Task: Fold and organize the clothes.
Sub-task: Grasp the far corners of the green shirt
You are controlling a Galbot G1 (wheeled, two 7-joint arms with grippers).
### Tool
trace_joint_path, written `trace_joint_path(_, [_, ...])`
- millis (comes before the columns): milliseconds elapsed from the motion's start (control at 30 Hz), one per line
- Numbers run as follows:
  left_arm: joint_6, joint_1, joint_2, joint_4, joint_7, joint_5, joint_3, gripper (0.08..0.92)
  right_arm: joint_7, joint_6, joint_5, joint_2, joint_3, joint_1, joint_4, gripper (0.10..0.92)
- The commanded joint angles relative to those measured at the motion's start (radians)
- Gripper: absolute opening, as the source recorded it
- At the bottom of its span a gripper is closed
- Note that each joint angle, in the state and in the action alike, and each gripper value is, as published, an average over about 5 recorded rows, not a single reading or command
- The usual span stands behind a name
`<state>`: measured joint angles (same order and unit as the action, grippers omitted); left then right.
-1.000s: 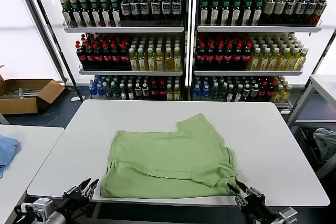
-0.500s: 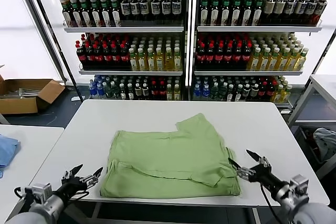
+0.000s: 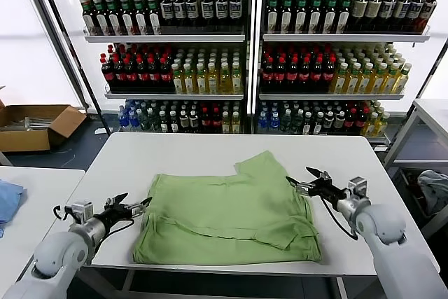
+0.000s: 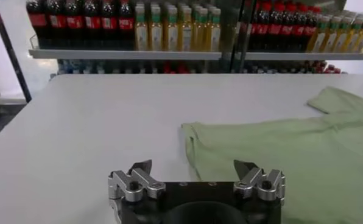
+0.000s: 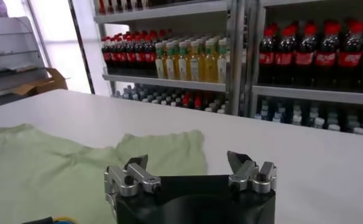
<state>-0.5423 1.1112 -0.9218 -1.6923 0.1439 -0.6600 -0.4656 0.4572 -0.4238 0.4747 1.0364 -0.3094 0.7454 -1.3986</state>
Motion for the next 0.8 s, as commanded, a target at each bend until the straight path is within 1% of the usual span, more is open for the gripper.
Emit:
trace_joint_path(33, [0.008, -0.334, 0.022, 0.285, 0.004, -0.03, 0.233, 0.823, 0.026, 0.0, -0.036, 0.063, 0.181, -0.313, 0.348, 0.823])
trace_joint_path(133, [0.008, -0.376, 0.01, 0.325, 0.005, -0.029, 0.269, 0.823, 0.03, 0.012, -0.056, 0.097, 0.202, -0.356, 0.422, 0.823])
trace_joint_path(233, [0.008, -0.4, -0.002, 0.352, 0.006, -0.028, 0.293, 0.823, 0.034, 0.021, -0.072, 0.118, 0.223, -0.381, 0.46, 0.823])
trace_joint_path(400, [0.007, -0.414, -0.022, 0.371, 0.005, -0.025, 0.312, 0.823, 0.035, 0.031, -0.095, 0.145, 0.249, -0.401, 0.496, 0.823])
trace_joint_path(667, [-0.002, -0.403, -0.039, 0.356, 0.005, -0.021, 0.326, 0.823, 0.036, 0.018, -0.112, 0.155, 0.299, -0.395, 0.503, 0.823])
trace_joint_path(767, [-0.02, -0.396, -0.042, 0.347, 0.006, -0.017, 0.329, 0.823, 0.036, 0.001, -0.11, 0.158, 0.308, -0.389, 0.503, 0.793])
trace_joint_path(800, [-0.025, -0.394, -0.042, 0.345, 0.006, -0.015, 0.33, 0.823, 0.035, -0.003, -0.109, 0.159, 0.309, -0.388, 0.503, 0.771])
